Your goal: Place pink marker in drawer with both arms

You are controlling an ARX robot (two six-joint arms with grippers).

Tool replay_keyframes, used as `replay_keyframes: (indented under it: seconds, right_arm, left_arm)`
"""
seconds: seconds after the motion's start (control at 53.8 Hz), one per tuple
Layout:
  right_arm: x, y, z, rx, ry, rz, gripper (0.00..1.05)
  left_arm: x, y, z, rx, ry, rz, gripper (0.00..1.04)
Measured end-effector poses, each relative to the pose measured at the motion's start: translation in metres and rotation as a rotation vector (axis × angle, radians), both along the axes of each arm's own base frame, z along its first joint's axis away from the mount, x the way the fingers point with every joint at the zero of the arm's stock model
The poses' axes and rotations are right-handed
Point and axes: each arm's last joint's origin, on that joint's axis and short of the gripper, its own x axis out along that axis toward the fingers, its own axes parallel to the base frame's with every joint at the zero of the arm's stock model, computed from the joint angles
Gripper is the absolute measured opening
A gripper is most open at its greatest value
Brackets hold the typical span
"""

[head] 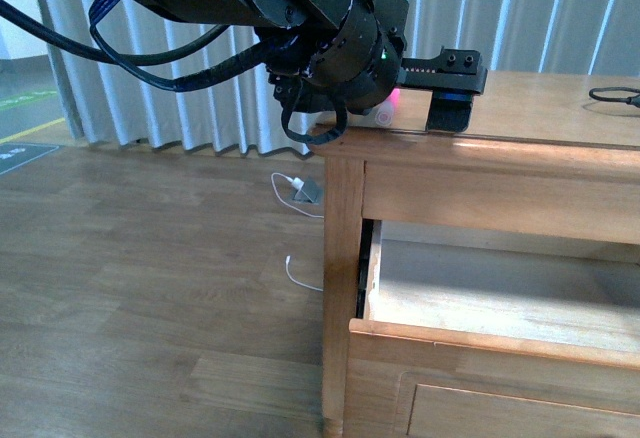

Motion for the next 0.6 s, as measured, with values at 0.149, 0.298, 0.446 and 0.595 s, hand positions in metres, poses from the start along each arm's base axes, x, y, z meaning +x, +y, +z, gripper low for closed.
replay_keyframes:
  seconds: [0.149,0.298,0.446,0.595]
  right_arm:
    - [0.0000,0.0000,0.0000,0.000,0.000,0.000,0.96]
    - [0.0000,0.0000,0.0000,0.000,0.000,0.000,0.96]
    - [0.0000,0.0000,0.0000,0.000,0.000,0.000,0.96]
    - [0.0000,0.0000,0.0000,0.000,0.000,0.000,0.96]
  left_arm:
    - [0.0012,-0.0006,0.0000,0.024,0.003,-0.006,0.87]
    - [0.0017,0.0001,0.0014,0.052,0.002,-0.014,0.60]
    - [0.0015,-0.0003,0.0014,0.067,-0.004,-0.032,0.32]
    - [0.0019,0.0012,0.0020,0.069,-0.007,-0.037,0.15]
